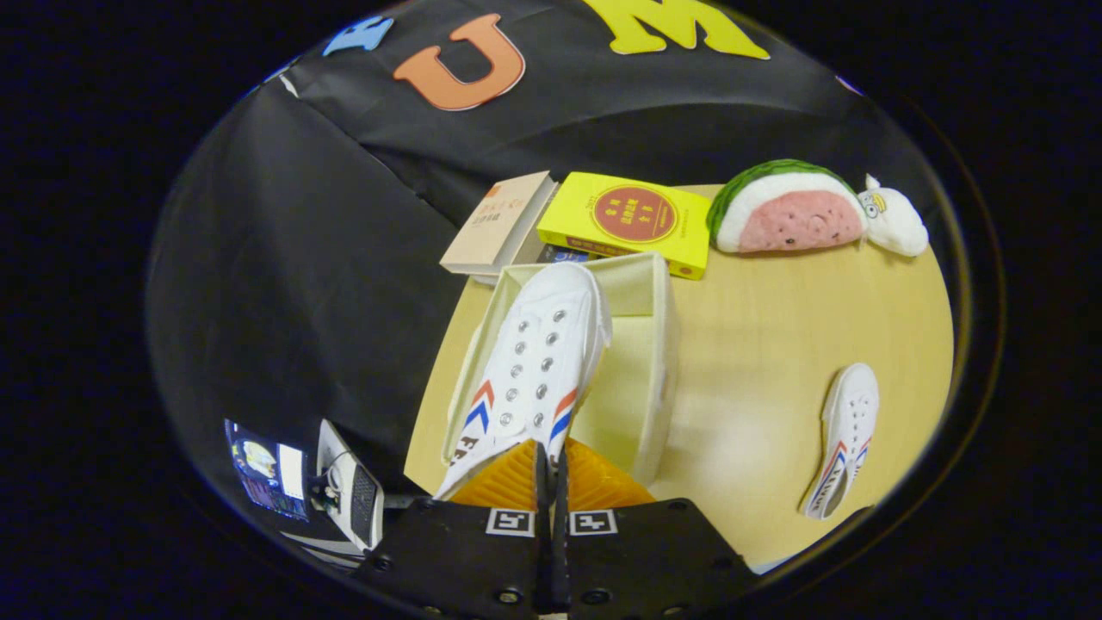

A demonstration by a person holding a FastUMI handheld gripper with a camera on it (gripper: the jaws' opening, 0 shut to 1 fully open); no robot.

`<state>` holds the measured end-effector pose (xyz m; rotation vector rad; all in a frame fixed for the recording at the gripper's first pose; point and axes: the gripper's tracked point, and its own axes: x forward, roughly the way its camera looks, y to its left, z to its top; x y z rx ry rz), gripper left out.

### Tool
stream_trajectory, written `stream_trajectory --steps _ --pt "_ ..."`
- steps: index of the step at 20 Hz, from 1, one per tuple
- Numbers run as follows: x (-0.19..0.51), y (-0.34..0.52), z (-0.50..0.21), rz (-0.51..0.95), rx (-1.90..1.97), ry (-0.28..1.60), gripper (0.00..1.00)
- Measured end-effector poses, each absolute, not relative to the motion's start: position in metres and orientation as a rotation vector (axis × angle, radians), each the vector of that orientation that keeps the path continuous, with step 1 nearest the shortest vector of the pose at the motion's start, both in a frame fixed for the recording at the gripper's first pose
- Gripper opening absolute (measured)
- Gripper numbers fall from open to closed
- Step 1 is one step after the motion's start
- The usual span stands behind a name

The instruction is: Open the storage box then place both shoes into the box .Put the left shoe in first, then the right shoe, with the right side of both shoes facing outward in a uniform manner.

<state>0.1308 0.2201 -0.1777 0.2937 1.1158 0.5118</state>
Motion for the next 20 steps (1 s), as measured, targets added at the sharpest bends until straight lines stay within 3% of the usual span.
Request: stream_trajectory --steps 9,20 --pt "0.178 0.286 -0.248 0.31 0.359 1.208 0.0" --pt "0.184 0.3 -0.305 0.309 0.189 1.265 0.0"
